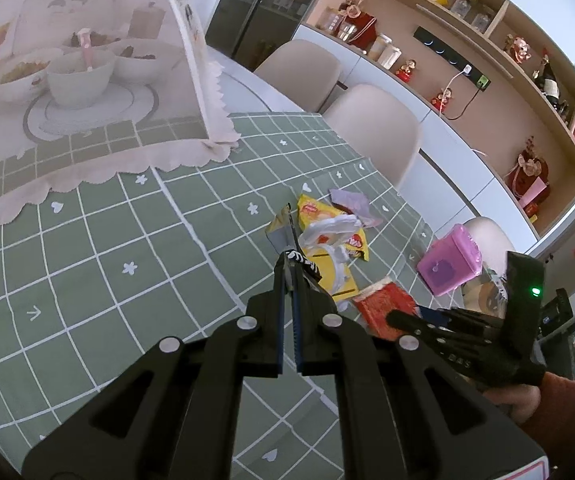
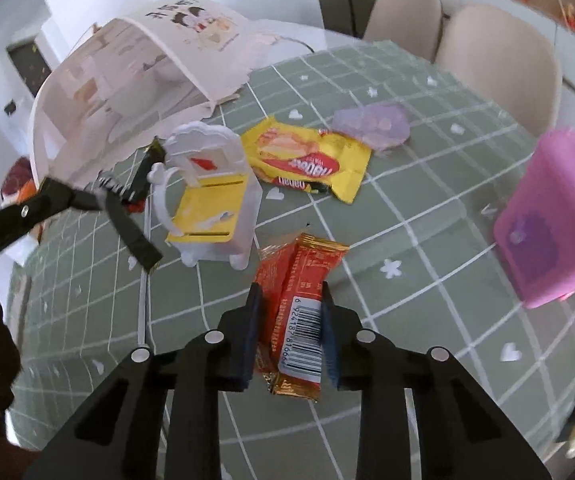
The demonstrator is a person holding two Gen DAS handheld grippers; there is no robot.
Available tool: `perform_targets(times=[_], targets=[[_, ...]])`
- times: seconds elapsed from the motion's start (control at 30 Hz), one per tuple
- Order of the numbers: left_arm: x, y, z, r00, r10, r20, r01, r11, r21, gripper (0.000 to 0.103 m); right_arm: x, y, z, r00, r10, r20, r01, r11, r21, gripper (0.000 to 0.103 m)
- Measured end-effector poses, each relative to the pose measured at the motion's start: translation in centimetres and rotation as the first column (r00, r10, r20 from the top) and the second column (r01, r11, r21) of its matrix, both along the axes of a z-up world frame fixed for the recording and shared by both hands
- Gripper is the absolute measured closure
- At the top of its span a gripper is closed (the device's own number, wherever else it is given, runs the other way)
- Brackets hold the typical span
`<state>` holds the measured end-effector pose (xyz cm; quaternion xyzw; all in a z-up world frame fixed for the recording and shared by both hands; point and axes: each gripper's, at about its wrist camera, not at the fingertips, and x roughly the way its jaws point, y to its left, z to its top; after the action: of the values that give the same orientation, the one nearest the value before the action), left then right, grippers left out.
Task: Collect trash
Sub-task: 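Grasp the red snack packet with the right gripper while the left holds the black item, then carry both items over the bin and open both grippers to drop them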
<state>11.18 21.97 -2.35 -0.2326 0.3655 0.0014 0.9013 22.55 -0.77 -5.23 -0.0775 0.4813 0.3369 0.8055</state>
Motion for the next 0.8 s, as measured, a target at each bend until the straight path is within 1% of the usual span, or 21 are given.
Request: perform_targets(times=[0.07, 0.13, 0.3, 0.4, 0.5, 0.53, 0.6, 0.7, 0.8], targets=[[0.1, -0.5, 0.6, 1.000, -0.004, 0.009, 0.004, 1.000, 0.011, 0.100, -0.2, -1.0, 1.3, 1.000, -0.005, 0.028, 0.005, 1.000, 0.010, 0.077], [0.2, -1.2, 1.4, 1.000, -0.011, 0.020, 0.011, 1.000, 0.018, 0.100, -0.2, -2.3, 2.6, 0.999, -0.021, 0.046, 0.019, 0.999, 0.040, 0.077], [0.7, -4.1, 4.0, 0.998, -0.041, 0.043, 0.039, 0.999, 0.033, 0.100, -0.7, -7.0, 5.7, 0.991, -0.067, 0.114, 0.054, 0.992, 0.114, 0.077], [1.2, -6.7, 5.7, 0.995, -0.077, 0.060, 0.074, 0.996, 0.045, 0.100, -0.9, -10.5, 7.0, 0.986, -0.110, 0.127, 0.089, 0.982, 0.164, 0.077], [2.0, -9.5, 7.2, 0.989, -0.123, 0.075, 0.120, 0.992, 0.050, 0.100, -0.6, -13.7, 8.1, 0.980, -0.150, 0.133, 0.123, 0.974, 0.191, 0.077], [2.5, -10.5, 7.7, 0.986, -0.143, 0.081, 0.140, 0.989, 0.046, 0.100, -0.4, -15.3, 8.6, 0.976, -0.167, 0.141, 0.138, 0.970, 0.200, 0.077], [4.1, -13.3, 8.7, 0.975, -0.202, 0.095, 0.198, 0.979, 0.047, 0.100, -0.3, -17.7, 9.4, 0.966, -0.198, 0.167, 0.164, 0.966, 0.201, 0.077], [6.3, -17.2, 9.4, 0.955, -0.275, 0.107, 0.273, 0.961, 0.040, 0.100, 0.2, -22.6, 10.4, 0.943, -0.266, 0.199, 0.228, 0.954, 0.194, 0.077], [8.9, -22.4, 10.2, 0.919, -0.374, 0.123, 0.372, 0.927, 0.047, 0.100, 0.4, -27.2, 10.9, 0.915, -0.335, 0.223, 0.299, 0.937, 0.182, 0.077]])
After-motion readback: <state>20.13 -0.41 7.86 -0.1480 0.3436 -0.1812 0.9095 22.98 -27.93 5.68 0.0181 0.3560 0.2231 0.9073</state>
